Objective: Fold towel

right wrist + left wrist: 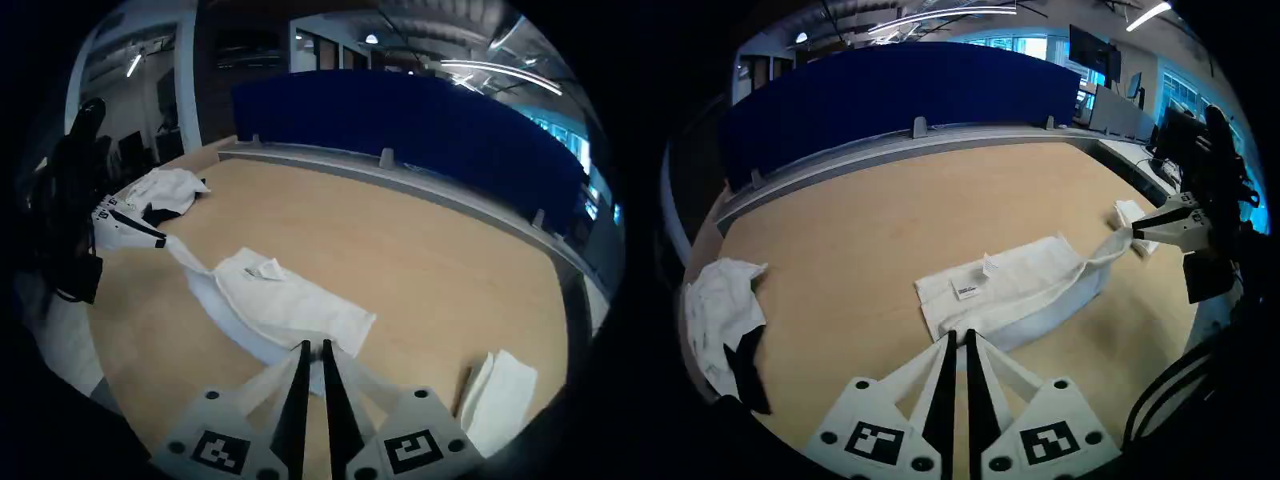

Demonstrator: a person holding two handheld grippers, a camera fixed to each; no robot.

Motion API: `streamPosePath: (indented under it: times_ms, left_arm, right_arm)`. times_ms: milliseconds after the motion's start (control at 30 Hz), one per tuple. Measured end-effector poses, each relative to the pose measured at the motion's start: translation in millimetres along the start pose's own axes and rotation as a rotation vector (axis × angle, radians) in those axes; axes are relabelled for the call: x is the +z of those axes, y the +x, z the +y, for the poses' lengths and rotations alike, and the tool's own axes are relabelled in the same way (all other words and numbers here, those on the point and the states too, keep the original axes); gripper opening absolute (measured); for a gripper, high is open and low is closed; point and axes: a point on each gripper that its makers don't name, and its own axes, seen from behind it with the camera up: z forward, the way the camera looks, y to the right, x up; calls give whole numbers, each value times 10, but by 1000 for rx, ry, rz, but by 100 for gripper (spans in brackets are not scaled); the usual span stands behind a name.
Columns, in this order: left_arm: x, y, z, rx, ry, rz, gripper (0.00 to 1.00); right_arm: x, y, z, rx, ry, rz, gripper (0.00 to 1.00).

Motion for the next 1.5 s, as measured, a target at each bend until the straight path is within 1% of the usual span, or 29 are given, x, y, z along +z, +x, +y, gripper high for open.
streamPosePath:
  times_ms: [167, 300, 600, 700, 867, 1100, 1300, 1433, 1500]
  left_arm:
    - [245, 39, -92, -10, 2, -10, 8]
    - [405, 24, -134, -12, 0, -24, 8]
    - [648, -102, -165, 2, -9, -61, 8]
    - [730, -140, -166, -1, -13, -67, 8]
    - [861, -174, -212, -8, -12, -73, 8]
    - [976, -167, -255, -5, -6, -72, 8]
    - [1058, -171, -294, -13, 4, -76, 9]
    - [1113, -170, -315, -8, 13, -76, 10]
    - [1134, -164, -323, -5, 19, -75, 12]
  right_arm:
    - [219, 10, 115, -3, -6, -16, 11]
    - [343, -20, 156, 0, -2, -30, 11]
    - [577, -172, 218, 18, 4, -68, 11]
    - [660, -233, 252, 27, 0, -82, 11]
    - [770, -298, 303, 36, -8, -95, 11]
    - [874, -309, 364, 48, -25, -97, 12]
    - [949, -366, 409, 40, -46, -111, 22]
    - [991, -383, 441, 35, -63, -113, 32]
    - [1006, -386, 453, 34, -68, -112, 47]
